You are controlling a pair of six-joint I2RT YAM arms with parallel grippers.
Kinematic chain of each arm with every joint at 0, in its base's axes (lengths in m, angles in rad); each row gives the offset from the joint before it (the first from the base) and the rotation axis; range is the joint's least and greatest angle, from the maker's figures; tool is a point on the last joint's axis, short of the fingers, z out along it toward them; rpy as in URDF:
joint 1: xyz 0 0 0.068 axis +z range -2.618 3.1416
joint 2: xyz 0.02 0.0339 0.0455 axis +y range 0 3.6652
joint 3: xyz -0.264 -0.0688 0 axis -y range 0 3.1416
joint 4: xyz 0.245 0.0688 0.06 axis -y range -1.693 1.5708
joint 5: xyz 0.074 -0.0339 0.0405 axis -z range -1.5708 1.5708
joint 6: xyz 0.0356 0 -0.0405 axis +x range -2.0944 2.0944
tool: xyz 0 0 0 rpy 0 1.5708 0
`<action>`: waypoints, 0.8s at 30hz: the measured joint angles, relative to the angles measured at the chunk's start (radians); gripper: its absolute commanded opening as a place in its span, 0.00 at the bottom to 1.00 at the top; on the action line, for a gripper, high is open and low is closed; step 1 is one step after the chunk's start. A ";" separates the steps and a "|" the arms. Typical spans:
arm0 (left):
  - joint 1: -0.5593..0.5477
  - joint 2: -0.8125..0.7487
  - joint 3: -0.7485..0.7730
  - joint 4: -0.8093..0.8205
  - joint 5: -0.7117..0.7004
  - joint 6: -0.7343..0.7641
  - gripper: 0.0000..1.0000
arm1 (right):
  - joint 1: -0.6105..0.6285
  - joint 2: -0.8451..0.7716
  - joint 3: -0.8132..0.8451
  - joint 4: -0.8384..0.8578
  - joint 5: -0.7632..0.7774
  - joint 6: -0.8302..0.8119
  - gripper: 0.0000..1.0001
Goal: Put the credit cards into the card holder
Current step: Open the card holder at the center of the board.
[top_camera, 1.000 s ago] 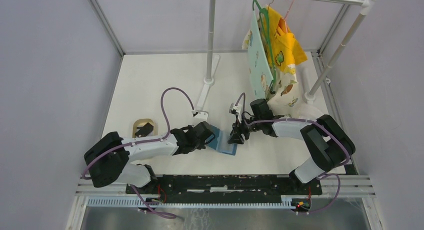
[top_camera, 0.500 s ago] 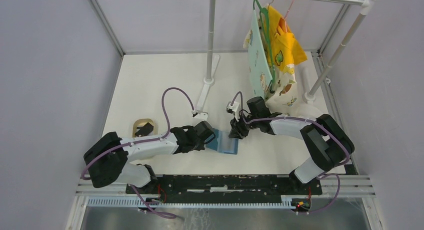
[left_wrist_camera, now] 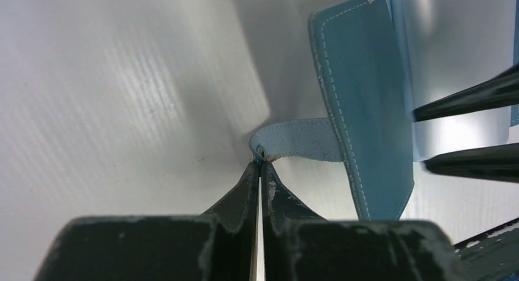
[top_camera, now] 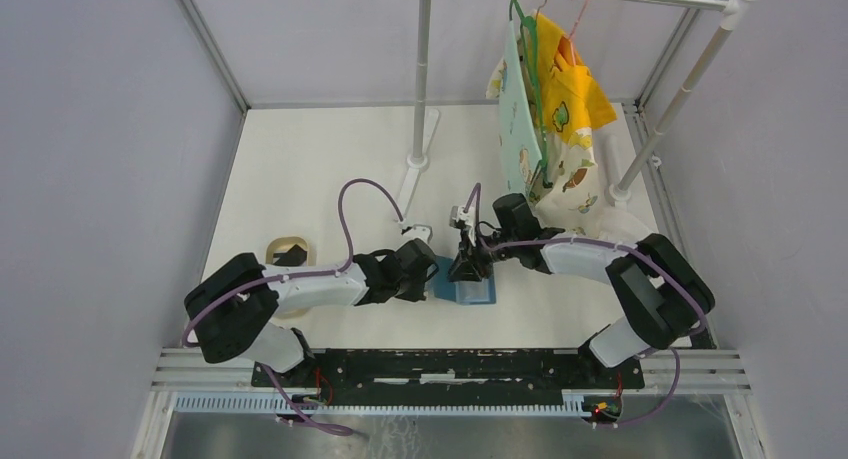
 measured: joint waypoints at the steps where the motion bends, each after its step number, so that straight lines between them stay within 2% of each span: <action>1: 0.000 0.005 0.000 0.017 0.014 0.000 0.06 | 0.005 0.022 0.000 0.012 0.000 0.024 0.27; 5: 0.000 0.021 -0.001 0.067 0.055 0.000 0.06 | 0.021 0.082 -0.019 0.058 0.018 0.113 0.24; 7: 0.000 0.024 -0.001 0.076 0.063 0.000 0.10 | 0.029 0.092 -0.022 0.062 0.050 0.131 0.22; 11: -0.001 0.019 0.002 0.060 0.036 -0.002 0.42 | 0.051 0.126 0.003 0.027 0.155 0.126 0.22; 14: -0.001 -0.019 0.002 0.003 0.000 -0.003 0.53 | 0.056 0.157 0.028 0.006 0.197 0.122 0.22; 21: 0.000 -0.214 -0.016 -0.023 -0.006 -0.002 0.55 | 0.063 0.157 0.053 -0.043 0.202 0.085 0.26; 24: 0.000 -0.278 -0.044 0.041 0.046 0.000 0.48 | 0.063 0.156 0.063 -0.072 0.177 0.041 0.28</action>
